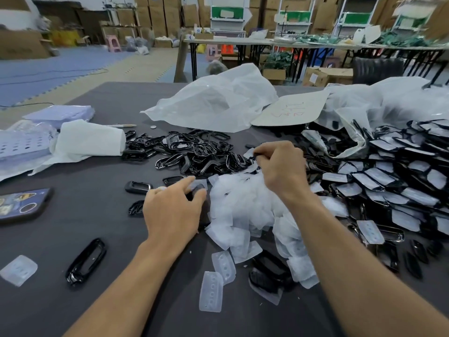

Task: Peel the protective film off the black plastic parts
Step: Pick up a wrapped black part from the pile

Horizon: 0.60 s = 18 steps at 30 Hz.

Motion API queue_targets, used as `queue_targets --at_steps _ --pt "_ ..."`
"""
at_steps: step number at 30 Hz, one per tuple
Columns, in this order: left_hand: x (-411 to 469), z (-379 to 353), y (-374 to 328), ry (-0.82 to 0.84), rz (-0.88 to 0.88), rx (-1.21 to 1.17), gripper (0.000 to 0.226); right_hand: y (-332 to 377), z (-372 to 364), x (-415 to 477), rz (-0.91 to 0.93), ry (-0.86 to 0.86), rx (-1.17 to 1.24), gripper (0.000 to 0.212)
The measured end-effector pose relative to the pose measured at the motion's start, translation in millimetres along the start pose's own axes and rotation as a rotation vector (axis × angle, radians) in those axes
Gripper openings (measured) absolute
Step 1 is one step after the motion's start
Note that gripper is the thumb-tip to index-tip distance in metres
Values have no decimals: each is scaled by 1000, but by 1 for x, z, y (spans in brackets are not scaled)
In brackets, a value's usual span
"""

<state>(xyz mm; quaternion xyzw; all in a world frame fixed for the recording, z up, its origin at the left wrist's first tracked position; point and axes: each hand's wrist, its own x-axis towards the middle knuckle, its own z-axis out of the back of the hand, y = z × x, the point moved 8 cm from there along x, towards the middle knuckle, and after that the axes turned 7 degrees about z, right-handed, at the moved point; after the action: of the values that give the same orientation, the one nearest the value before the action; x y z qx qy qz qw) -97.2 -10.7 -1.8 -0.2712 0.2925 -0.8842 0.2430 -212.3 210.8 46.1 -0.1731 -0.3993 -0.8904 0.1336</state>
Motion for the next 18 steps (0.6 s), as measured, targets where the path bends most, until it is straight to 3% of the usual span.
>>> queue_targets --at_steps 2,5,7,13,18 --pt "2 5 10 -16 109 -122 33 20 -18 -15 29 52 179 17" --pt "2 -7 14 204 196 -558 18 35 -47 -33 6 140 370 21" --pt "1 -7 13 238 201 -647 14 36 -60 -39 -20 169 418 23" --pt "8 0 21 115 224 -523 12 29 -63 -51 -71 111 471 17" --pt "9 17 18 -89 159 -58 22 25 -54 -52 -41 30 412 35"
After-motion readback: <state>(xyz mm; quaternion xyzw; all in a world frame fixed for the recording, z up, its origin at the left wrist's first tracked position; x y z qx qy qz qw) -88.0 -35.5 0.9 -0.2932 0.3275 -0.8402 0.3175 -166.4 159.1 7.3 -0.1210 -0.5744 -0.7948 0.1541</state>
